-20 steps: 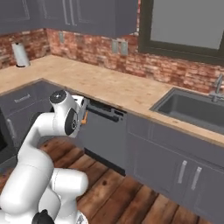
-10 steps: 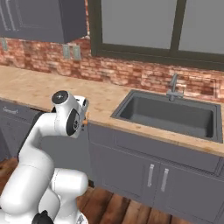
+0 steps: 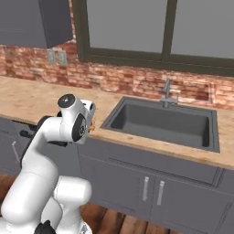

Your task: Restock the sink supplies by placing the sponge and soap dispenser on the counter and next to the sink. Make sure the soap dispenser is upright.

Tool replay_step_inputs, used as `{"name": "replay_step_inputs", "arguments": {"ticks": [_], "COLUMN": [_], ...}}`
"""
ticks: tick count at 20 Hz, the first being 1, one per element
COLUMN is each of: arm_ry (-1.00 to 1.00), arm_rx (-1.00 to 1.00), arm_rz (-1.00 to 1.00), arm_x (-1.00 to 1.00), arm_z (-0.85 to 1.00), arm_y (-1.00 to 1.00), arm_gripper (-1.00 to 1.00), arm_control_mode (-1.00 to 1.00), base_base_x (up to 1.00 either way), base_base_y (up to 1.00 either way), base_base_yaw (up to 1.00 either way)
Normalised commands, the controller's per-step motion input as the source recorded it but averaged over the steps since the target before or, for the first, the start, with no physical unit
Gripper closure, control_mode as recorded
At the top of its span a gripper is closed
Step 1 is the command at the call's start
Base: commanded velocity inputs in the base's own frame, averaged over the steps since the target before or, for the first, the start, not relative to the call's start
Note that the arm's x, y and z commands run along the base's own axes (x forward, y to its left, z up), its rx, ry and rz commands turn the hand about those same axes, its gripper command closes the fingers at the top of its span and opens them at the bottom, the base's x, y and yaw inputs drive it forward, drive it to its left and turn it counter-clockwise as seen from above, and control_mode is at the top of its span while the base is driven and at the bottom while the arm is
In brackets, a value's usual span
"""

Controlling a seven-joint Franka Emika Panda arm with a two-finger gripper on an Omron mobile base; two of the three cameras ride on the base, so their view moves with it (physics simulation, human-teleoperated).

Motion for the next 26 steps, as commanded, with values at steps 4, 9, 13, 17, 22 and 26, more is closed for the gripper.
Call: {"name": "replay_step_inputs", "arguments": {"ticks": [4, 9, 13, 17, 22, 26], "arm_ry": [0.00, 0.00, 0.00, 0.00, 0.00, 0.00], "arm_rx": [0.00, 0.00, 0.00, 0.00, 0.00, 0.00], "arm_rz": [0.00, 0.00, 0.00, 0.00, 0.00, 0.00], "arm_x": [0.00, 0.00, 0.00, 0.00, 0.00, 0.00], "arm_z": [0.00, 0.00, 0.00, 0.00, 0.00, 0.00], "arm_y": [0.00, 0.00, 0.00, 0.00, 0.00, 0.00], "arm_gripper": [1.00, 1.00, 1.00, 1.00, 1.00, 1.00], "arm_control_mode": [1.00, 1.00, 1.00, 1.00, 1.00, 1.00], "base_base_x": [0.28, 0.18, 0.19, 0.32, 0.65, 0.51], "base_base_y": [-0.26, -0.25, -0.17, -0.11, 0.00, 0.01], "base_base_yaw": [-0.16, -0.20, -0.24, -0.21, -0.08, 0.00]}}
